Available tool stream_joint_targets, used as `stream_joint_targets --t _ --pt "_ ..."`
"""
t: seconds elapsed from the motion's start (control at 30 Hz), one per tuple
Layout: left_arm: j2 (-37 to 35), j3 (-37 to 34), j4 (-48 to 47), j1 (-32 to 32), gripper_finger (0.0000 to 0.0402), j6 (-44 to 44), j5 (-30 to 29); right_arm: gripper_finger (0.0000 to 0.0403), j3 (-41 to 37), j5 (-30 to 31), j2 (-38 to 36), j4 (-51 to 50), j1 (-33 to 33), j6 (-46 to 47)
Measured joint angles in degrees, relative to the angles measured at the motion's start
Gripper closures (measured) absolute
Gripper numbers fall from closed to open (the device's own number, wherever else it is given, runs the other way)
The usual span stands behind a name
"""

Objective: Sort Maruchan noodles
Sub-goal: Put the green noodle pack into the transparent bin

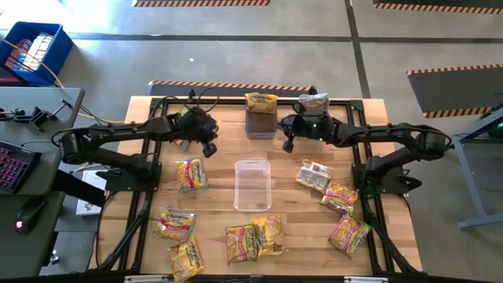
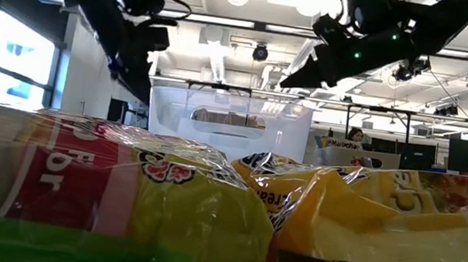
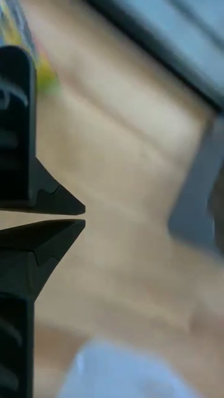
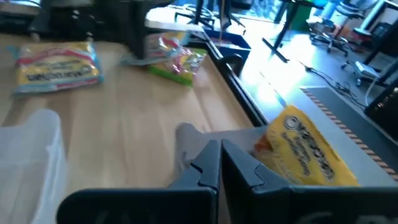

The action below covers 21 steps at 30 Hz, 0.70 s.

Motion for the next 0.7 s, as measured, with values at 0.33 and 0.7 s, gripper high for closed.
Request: stream_joint_targets --t 0.33,0.7 --pt "13.36 15.28 -16.16 9.39 0.0357 11.34 -2.19 0.0403 0.00 -0.09 0.02 -0.32 0.92 -2.73" --pt "30.88 24.01 -22.55 13.40 0.0276 19.52 -10.35 0.0403 0.00 -0.79 0.07 -0.08 0.92 -2.88"
